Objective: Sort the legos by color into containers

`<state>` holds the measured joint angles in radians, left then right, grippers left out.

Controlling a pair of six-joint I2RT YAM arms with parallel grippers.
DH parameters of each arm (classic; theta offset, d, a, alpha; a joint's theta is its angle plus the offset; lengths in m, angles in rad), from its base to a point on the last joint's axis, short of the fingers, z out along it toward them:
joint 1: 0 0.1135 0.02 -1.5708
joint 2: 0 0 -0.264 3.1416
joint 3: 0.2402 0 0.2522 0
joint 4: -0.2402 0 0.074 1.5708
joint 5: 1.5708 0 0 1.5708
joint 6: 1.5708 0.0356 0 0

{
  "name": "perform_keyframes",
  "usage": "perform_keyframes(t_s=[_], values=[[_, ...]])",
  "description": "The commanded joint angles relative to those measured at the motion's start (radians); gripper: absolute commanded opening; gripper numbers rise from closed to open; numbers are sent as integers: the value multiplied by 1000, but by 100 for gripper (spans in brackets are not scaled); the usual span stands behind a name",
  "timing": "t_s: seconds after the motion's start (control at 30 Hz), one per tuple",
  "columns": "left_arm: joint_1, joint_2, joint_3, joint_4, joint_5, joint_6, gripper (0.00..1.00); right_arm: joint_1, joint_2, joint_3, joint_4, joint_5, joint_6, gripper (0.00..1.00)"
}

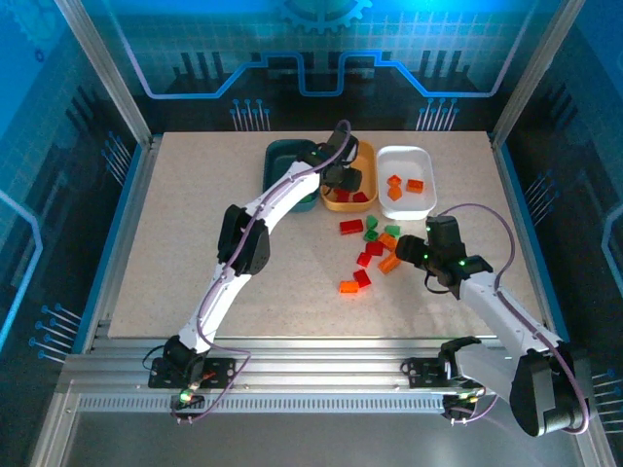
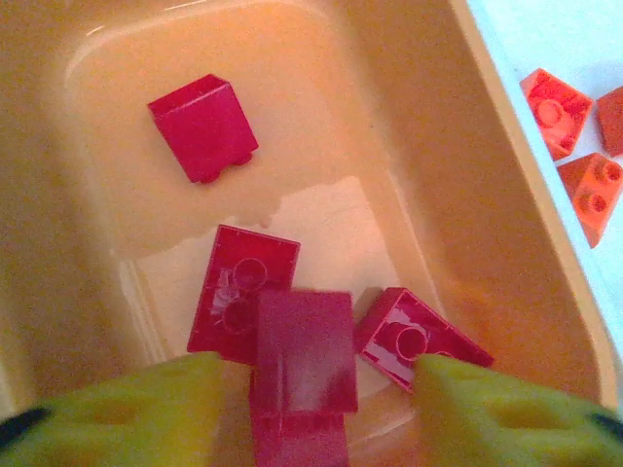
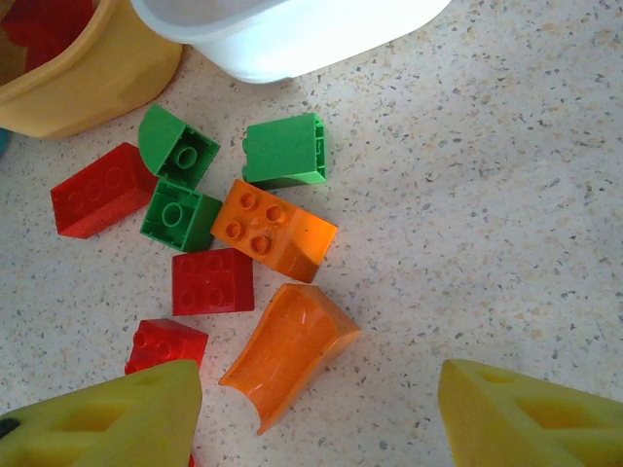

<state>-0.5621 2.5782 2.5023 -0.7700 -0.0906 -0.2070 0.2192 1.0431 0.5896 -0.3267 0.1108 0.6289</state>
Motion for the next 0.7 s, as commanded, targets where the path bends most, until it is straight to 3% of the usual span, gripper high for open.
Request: perform_keyframes(t_s=[0.0,0.07,0.13,0.33,0.47,0.67], values=[[-6,-62,2,17,30,-4,80,-11,1,-13,16,-15,8,67],[-7,-90,-12,8,20,-7,86,-10,0,-11,14,-14,8,67],[-14,-155,-90,20,29,-7,86,-11,-5,-11,9,-10,8,67],[-116,-509,-692,232,29,25,83,-10,-23,-22,17,-1,9,67],[-181,-677,-988,321,15,-94,83,10,-4,-17,32,-17,-5,67],[-136,-886,-1343,523,60,-279,85,128,86,26,44,27,-32,66]])
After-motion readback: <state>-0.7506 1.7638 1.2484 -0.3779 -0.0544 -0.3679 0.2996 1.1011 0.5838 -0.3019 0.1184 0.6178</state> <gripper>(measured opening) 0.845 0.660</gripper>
